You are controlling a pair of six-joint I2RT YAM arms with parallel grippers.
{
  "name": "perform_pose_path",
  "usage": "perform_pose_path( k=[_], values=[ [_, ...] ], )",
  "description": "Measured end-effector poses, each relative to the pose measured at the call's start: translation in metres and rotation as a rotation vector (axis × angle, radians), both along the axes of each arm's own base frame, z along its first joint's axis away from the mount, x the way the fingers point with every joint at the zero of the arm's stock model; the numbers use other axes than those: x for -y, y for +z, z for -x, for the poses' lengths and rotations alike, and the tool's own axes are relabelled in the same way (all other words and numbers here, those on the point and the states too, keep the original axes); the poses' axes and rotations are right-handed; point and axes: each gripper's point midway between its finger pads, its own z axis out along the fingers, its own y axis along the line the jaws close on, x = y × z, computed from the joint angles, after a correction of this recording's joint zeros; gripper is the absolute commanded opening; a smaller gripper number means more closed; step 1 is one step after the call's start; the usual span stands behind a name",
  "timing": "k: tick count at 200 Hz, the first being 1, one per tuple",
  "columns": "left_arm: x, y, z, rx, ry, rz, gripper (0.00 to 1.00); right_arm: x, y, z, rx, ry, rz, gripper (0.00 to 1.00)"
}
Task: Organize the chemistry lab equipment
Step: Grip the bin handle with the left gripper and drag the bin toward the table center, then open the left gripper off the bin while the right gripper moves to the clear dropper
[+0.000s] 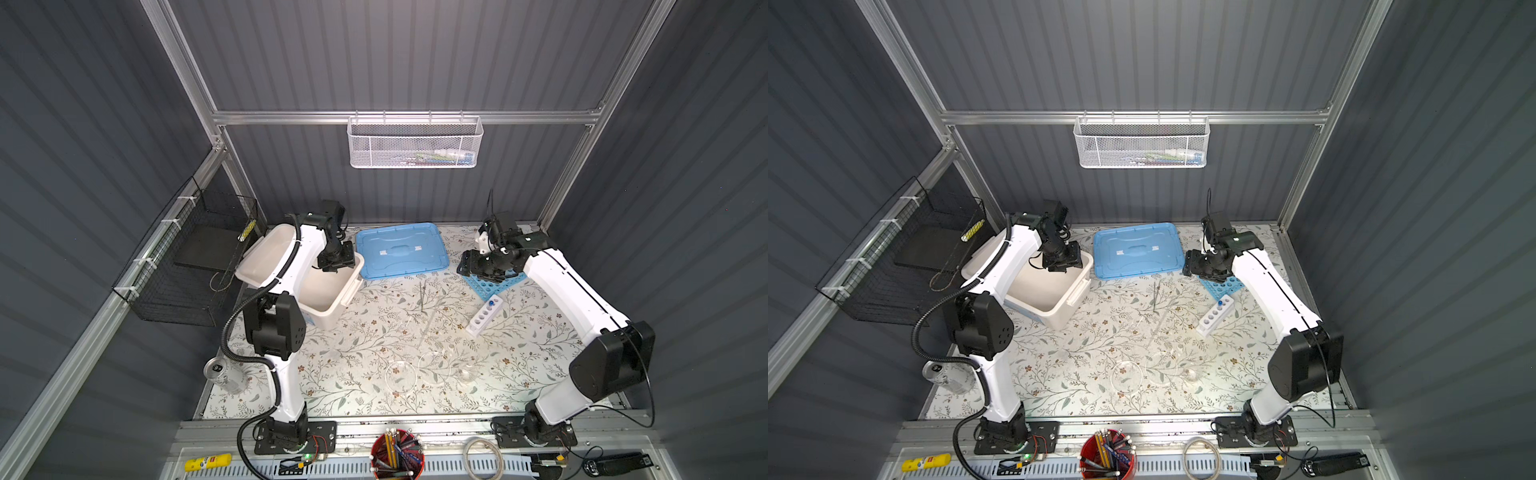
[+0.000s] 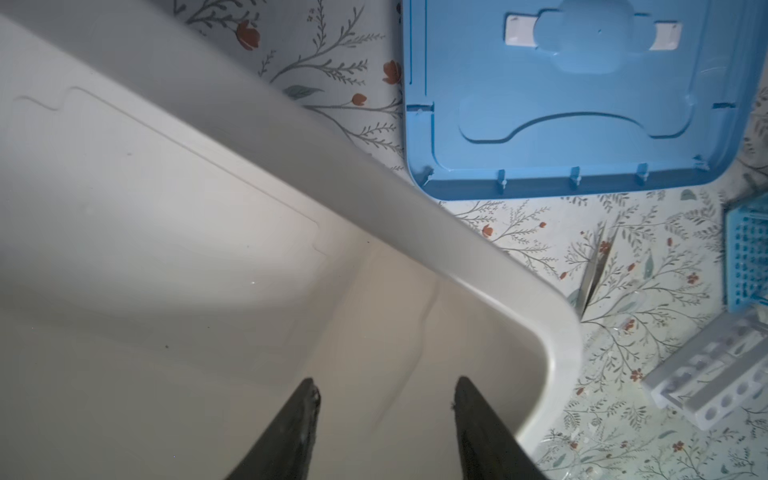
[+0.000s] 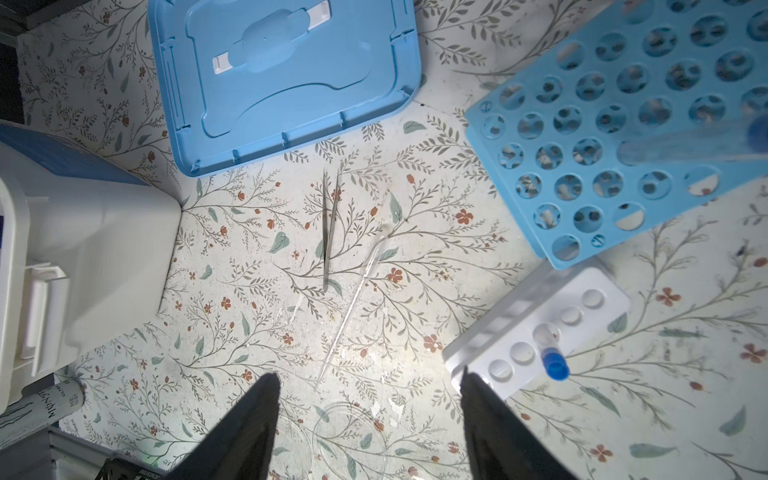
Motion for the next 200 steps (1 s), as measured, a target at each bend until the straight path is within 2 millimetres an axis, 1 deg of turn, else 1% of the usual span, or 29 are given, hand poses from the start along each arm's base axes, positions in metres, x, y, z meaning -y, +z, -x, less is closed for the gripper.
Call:
perform_pose_path(
  k=[17, 31, 71, 91, 105, 122, 163, 181, 200],
  values=[
    [0.003, -0.015, 0.003, -0.043, -0.007, -0.027, 0.54, 0.005, -0.002, 0.001, 0.001, -0.005, -0.002, 0.71],
    [0.004, -0.021, 0.005, -0.062, -0.009, -0.043, 0.54, 0.007, -0.005, 0.001, -0.002, -0.004, -0.003, 0.7],
    [0.013, -0.021, 0.011, -0.071, -0.034, -0.054, 0.51, 0.009, -0.01, 0.0, -0.004, 0.002, -0.007, 0.71],
    [0.021, -0.022, 0.02, -0.084, -0.06, -0.065, 0.51, 0.007, -0.012, -0.001, -0.008, 0.012, -0.011, 0.71],
    [0.029, -0.023, 0.032, -0.095, -0.086, -0.071, 0.51, 0.005, -0.017, -0.004, -0.023, 0.017, -0.01, 0.7],
    [0.035, -0.024, 0.05, -0.113, -0.111, -0.069, 0.5, 0.003, -0.029, -0.009, -0.056, 0.019, -0.005, 0.69],
    [0.037, -0.026, 0.094, -0.15, -0.118, -0.056, 0.5, -0.001, -0.066, -0.012, -0.144, 0.02, 0.058, 0.65],
    [0.035, -0.025, 0.111, -0.156, -0.112, -0.046, 0.5, -0.01, -0.075, -0.009, -0.165, 0.036, 0.097, 0.63],
    [0.033, -0.024, 0.126, -0.157, -0.106, -0.036, 0.49, -0.022, -0.08, -0.008, -0.166, 0.051, 0.126, 0.61]
  ],
)
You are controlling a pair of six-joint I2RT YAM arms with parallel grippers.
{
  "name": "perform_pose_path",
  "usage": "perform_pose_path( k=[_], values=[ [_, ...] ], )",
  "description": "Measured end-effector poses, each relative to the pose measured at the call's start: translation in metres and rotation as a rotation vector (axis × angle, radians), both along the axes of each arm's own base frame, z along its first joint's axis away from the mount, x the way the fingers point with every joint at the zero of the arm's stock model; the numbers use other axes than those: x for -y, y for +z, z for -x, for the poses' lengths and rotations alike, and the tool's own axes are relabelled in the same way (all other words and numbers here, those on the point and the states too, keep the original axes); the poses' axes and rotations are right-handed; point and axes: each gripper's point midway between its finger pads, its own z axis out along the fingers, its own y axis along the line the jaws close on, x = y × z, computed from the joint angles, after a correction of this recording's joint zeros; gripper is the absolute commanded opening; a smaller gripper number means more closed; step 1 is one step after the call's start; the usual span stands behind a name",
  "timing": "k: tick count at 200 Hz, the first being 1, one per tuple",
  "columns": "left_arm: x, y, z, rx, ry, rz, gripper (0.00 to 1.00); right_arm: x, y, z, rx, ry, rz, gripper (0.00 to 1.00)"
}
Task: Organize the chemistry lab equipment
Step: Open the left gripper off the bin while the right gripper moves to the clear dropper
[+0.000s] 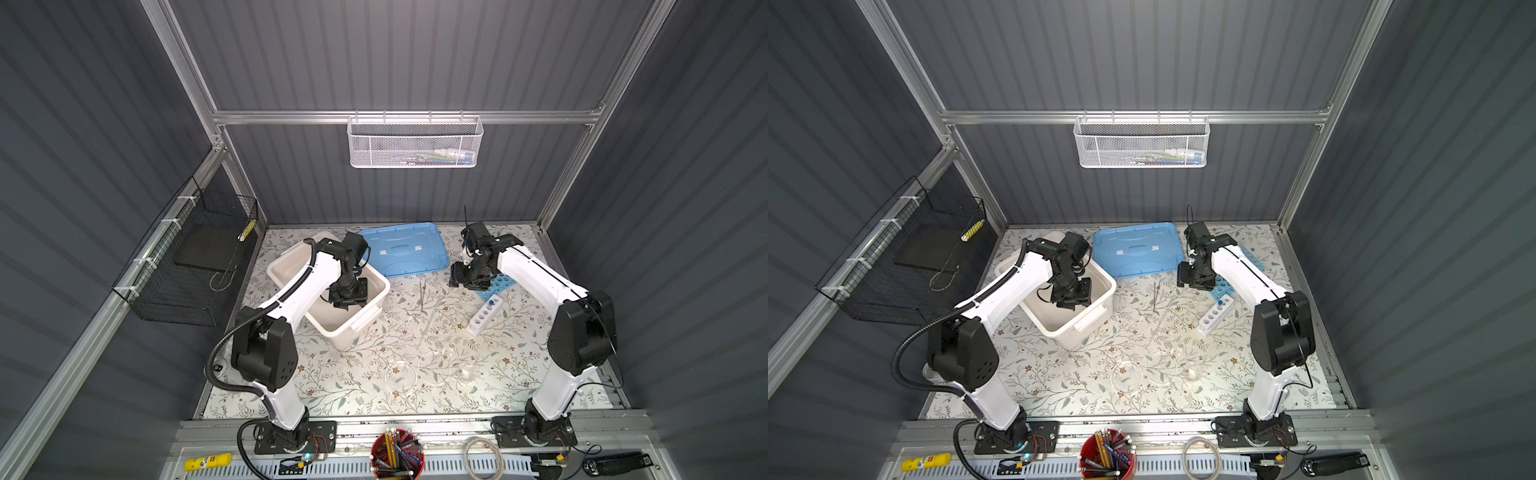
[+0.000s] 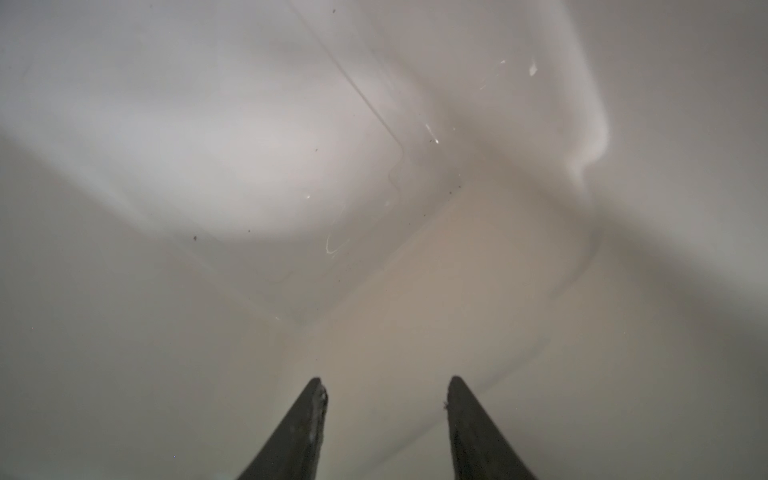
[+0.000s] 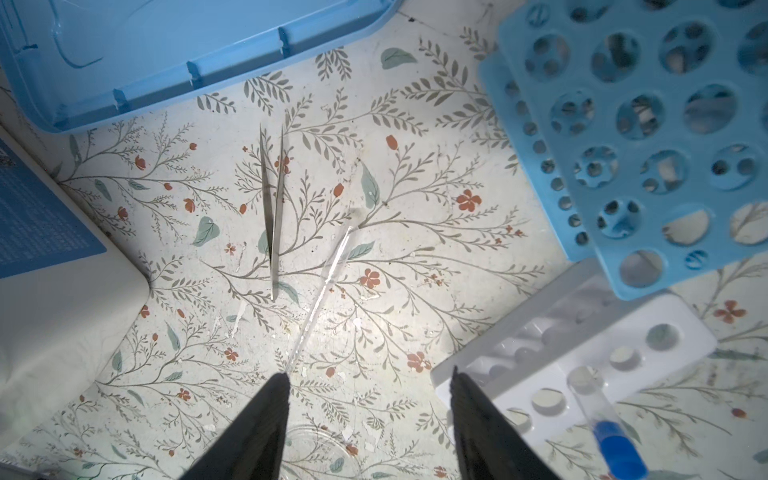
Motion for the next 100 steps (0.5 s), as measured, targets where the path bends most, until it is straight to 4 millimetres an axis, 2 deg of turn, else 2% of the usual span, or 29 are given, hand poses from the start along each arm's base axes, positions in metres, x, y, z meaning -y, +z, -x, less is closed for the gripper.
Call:
perform_pose_path(
  k=[23, 56, 78, 100],
  values=[
    [-0.002, -0.002, 0.015, -0.002, 0.012, 0.009, 0.49, -0.012, -0.005, 0.006, -0.004, 0.011, 0.031, 0.59],
    [-0.004, -0.022, 0.045, -0.07, 0.008, 0.004, 0.48, -0.025, -0.012, 0.012, -0.012, -0.002, 0.053, 0.57],
    [-0.002, -0.032, 0.06, -0.111, 0.002, -0.003, 0.48, -0.027, -0.024, 0.015, -0.033, -0.02, 0.076, 0.54],
    [0.0, -0.032, 0.068, -0.115, -0.004, 0.003, 0.48, -0.027, -0.04, 0.018, -0.066, -0.041, 0.1, 0.52]
  ],
)
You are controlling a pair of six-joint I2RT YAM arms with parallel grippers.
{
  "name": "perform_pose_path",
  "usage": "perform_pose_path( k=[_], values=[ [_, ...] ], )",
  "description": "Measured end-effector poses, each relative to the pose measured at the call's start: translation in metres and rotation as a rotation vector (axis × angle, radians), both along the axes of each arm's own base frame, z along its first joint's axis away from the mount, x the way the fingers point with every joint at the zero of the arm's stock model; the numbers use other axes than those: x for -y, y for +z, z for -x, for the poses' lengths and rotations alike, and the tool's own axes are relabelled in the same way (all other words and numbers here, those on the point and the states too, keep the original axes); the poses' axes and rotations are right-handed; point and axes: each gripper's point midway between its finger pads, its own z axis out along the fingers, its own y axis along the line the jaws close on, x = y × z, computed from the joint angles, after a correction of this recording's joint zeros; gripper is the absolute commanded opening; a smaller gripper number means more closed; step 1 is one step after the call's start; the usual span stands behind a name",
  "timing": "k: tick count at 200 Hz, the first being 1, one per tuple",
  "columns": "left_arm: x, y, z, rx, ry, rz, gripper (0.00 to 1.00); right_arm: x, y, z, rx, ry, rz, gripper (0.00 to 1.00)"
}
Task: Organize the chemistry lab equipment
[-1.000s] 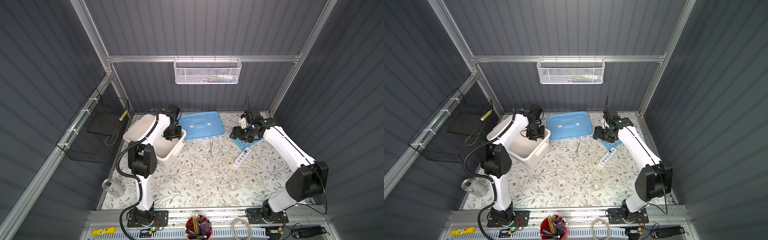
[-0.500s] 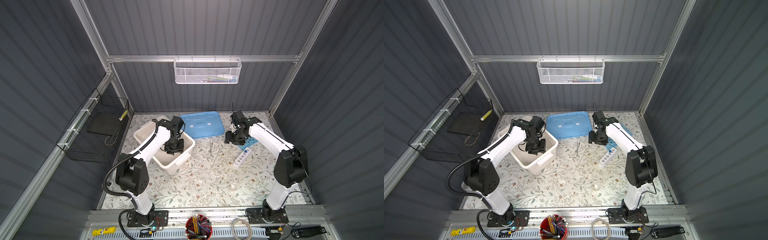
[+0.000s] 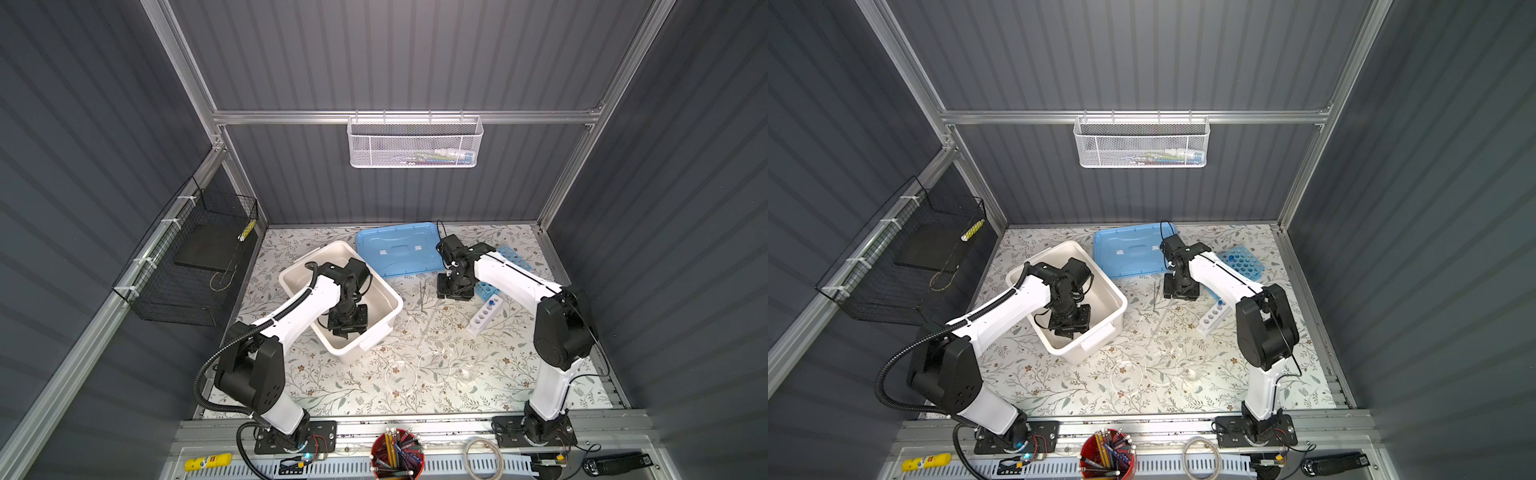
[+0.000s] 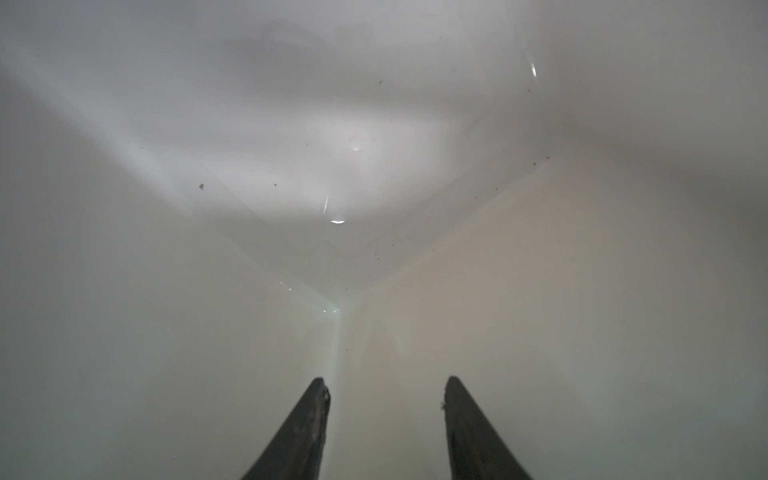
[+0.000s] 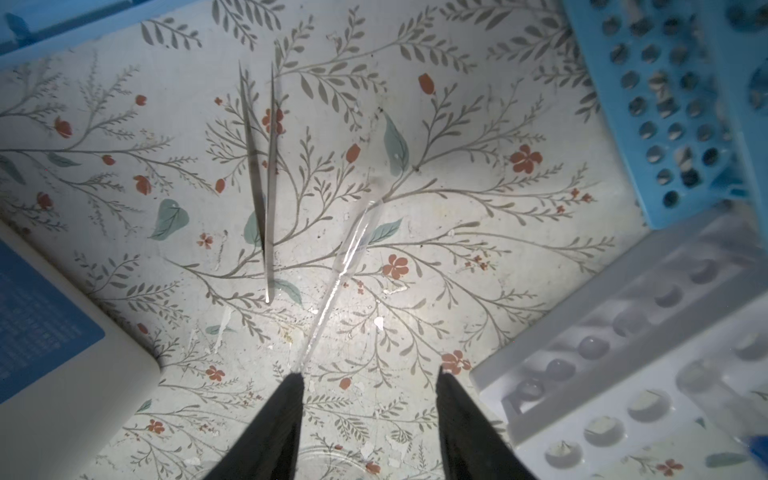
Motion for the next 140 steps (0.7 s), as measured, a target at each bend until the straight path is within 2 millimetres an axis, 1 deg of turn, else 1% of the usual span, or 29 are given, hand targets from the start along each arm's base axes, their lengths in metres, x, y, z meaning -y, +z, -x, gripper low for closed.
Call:
perform_pose_path(
  k=[38, 51, 77, 91, 105, 120, 140],
  values=[
    [-0.003, 0.014, 0.008, 0.042, 0.013, 0.03, 0.49, 0.0, -0.022, -0.002, -0.032, -0.028, 0.028, 0.49],
    [-0.005, 0.019, 0.012, 0.052, 0.021, 0.035, 0.53, 0.0, -0.028, -0.002, -0.043, -0.035, 0.034, 0.48],
    [-0.009, 0.028, 0.014, 0.067, 0.03, 0.026, 0.59, -0.002, -0.035, -0.004, -0.055, -0.045, 0.038, 0.47],
    [-0.009, 0.036, 0.008, 0.093, 0.034, 0.022, 0.6, -0.004, -0.037, -0.008, -0.055, -0.047, 0.037, 0.46],
    [-0.007, 0.049, -0.003, 0.144, 0.037, 0.028, 0.62, -0.008, -0.041, -0.014, -0.055, -0.048, 0.036, 0.45],
    [-0.006, 0.061, -0.014, 0.198, 0.042, 0.03, 0.62, -0.011, -0.046, -0.019, -0.057, -0.051, 0.035, 0.44],
    [-0.006, 0.068, -0.023, 0.243, 0.046, 0.024, 0.62, -0.014, -0.051, -0.024, -0.061, -0.058, 0.037, 0.44]
  ],
)
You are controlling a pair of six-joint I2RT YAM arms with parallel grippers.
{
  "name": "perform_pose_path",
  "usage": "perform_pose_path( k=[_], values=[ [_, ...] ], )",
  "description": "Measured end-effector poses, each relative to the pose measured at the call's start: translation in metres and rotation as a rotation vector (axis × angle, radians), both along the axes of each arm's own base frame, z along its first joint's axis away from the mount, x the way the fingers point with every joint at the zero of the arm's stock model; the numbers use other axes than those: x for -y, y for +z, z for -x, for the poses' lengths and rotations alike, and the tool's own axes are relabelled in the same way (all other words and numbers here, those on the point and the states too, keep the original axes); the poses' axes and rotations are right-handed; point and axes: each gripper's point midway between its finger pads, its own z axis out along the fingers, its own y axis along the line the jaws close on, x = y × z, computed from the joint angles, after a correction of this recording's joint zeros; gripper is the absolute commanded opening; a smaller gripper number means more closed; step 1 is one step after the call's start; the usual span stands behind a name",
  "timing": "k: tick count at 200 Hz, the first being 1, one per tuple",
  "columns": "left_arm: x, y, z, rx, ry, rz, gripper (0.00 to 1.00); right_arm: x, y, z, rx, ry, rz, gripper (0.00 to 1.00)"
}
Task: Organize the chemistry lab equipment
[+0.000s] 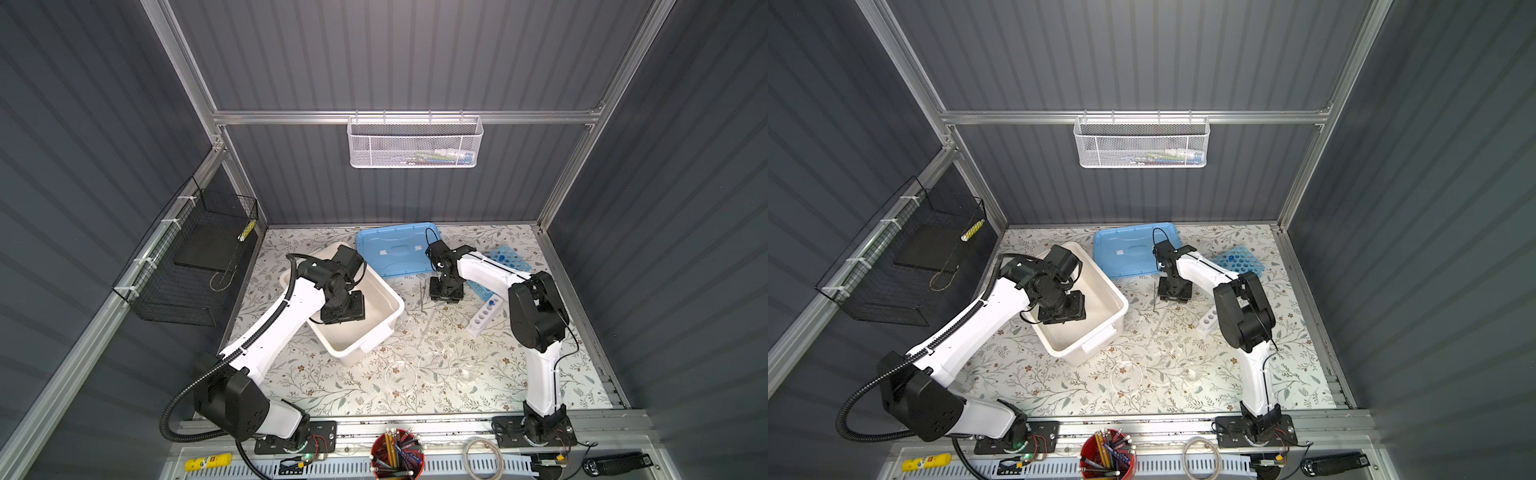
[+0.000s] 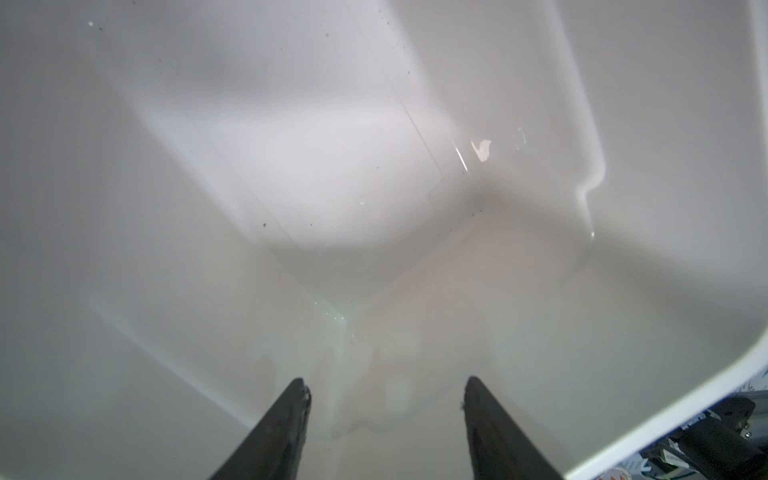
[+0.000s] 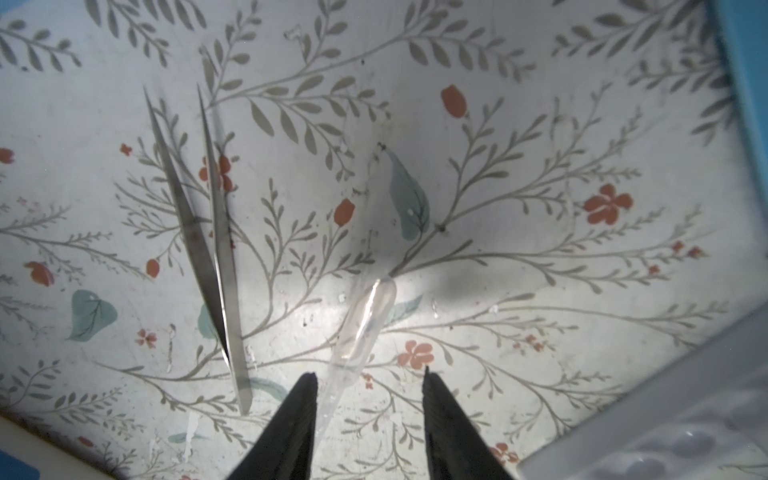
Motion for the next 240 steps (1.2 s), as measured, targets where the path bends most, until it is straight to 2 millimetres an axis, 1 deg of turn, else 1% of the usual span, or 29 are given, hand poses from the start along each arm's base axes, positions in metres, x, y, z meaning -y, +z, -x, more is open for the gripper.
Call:
perform_pose_path(
  k=[39, 67, 81, 110, 136, 165, 197, 226, 240],
  values=[
    [-0.001, 0.005, -0.008, 0.042, 0.006, -0.012, 0.63, -0.003, -0.007, -0.005, -0.01, -0.013, 0.004, 0.41],
    [0.003, 0.019, -0.02, 0.112, -0.001, 0.011, 0.63, -0.001, -0.015, -0.005, -0.027, -0.02, 0.014, 0.39],
    [0.005, 0.027, -0.023, 0.149, -0.009, 0.029, 0.63, 0.0, -0.018, -0.005, -0.034, -0.027, 0.017, 0.38],
    [0.007, 0.046, -0.027, 0.232, -0.028, 0.068, 0.63, 0.002, -0.019, -0.006, -0.033, -0.043, 0.014, 0.33],
    [0.008, 0.055, -0.03, 0.278, -0.041, 0.087, 0.63, 0.003, -0.019, -0.008, -0.028, -0.052, 0.011, 0.29],
    [0.009, 0.058, -0.031, 0.296, -0.049, 0.092, 0.63, 0.004, -0.019, -0.01, -0.023, -0.058, 0.008, 0.24],
    [0.008, 0.051, -0.03, 0.287, -0.056, 0.082, 0.63, 0.005, -0.019, -0.011, -0.023, -0.058, 0.008, 0.19],
    [0.008, 0.05, -0.03, 0.288, -0.059, 0.081, 0.63, 0.005, -0.021, -0.01, -0.023, -0.058, 0.007, 0.13],
    [0.007, 0.049, -0.029, 0.287, -0.059, 0.08, 0.63, 0.006, -0.021, -0.011, -0.021, -0.058, 0.006, 0.12]
  ],
)
